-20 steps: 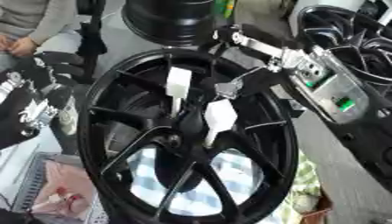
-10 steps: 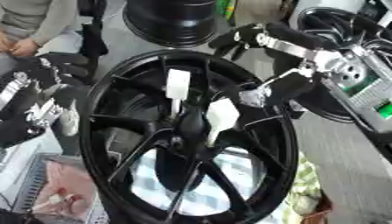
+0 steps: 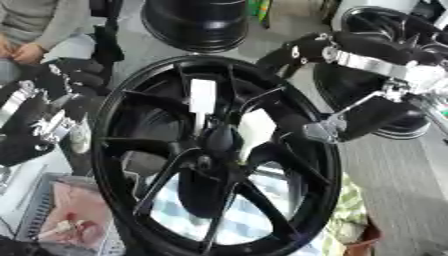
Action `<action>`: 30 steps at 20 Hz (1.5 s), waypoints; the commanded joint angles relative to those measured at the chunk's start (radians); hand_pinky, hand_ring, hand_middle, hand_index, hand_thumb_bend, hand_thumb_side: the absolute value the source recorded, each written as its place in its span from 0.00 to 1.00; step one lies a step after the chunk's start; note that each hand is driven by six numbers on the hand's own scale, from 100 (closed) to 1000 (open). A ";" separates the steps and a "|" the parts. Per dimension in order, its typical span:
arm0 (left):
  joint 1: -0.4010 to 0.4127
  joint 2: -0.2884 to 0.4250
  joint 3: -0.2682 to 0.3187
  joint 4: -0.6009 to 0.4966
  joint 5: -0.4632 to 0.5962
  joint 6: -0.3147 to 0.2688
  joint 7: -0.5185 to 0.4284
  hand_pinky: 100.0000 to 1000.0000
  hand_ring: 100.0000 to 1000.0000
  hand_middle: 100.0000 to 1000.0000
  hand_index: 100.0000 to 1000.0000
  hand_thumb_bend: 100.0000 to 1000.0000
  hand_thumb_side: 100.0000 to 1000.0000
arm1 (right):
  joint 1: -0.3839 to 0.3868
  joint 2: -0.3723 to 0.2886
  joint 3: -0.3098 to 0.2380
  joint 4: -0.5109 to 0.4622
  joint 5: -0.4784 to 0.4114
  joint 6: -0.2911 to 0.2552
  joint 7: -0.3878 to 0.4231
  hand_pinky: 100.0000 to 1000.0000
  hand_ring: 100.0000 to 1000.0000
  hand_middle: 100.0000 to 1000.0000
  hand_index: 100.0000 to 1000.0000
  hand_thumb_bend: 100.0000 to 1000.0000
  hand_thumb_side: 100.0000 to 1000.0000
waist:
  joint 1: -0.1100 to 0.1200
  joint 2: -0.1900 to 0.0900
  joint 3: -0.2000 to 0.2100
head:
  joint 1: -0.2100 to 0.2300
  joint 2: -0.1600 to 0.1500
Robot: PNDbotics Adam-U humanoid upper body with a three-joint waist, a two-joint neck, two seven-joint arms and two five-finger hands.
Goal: Pull the pin out of the wheel hub.
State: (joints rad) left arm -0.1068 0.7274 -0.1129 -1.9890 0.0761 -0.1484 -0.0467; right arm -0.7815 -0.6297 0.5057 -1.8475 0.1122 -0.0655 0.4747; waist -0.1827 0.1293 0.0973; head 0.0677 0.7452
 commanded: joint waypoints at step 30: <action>-0.015 0.010 0.004 -0.011 -0.008 0.001 0.001 0.68 0.75 0.76 0.85 0.22 0.65 | -0.076 0.081 0.062 0.174 0.153 -0.027 0.113 0.73 0.81 0.72 0.87 0.14 0.11 | 0.010 0.000 0.014 | -0.005 -0.015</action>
State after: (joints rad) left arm -0.1122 0.7273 -0.1135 -1.9890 0.0715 -0.1483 -0.0468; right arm -0.8365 -0.5394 0.5800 -1.6760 0.2525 -0.0881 0.5848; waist -0.1835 0.1397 0.1109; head 0.0659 0.7379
